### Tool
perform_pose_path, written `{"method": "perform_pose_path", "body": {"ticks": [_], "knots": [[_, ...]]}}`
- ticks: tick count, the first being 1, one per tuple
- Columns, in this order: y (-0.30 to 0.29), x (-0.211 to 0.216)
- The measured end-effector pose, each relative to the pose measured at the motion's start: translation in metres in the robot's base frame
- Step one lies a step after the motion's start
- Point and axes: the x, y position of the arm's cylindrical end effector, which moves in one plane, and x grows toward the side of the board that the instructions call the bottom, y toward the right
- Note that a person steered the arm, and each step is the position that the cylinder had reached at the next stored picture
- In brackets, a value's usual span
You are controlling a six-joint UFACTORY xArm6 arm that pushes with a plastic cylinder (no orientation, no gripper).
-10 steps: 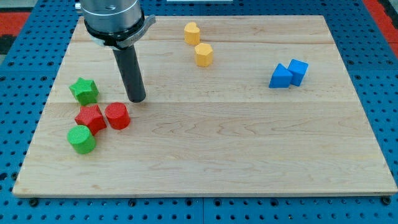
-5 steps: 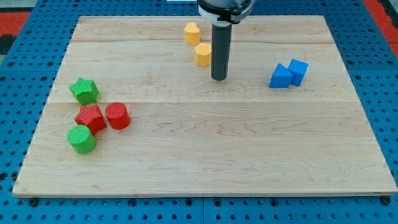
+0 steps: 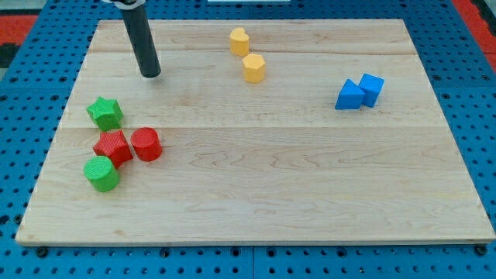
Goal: Point your arm to yellow hexagon
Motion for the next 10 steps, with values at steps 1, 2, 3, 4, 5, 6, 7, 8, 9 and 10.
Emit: {"method": "perform_pose_path", "body": {"ticks": [1,2,3,4,5,6,7,8,9,10], "knots": [[0.040,0.000],[0.079,0.003],[0.079,0.023],[0.083,0.040],[0.091,0.040],[0.097,0.040],[0.103,0.040],[0.101,0.031],[0.090,0.004],[0.097,-0.005]]}}
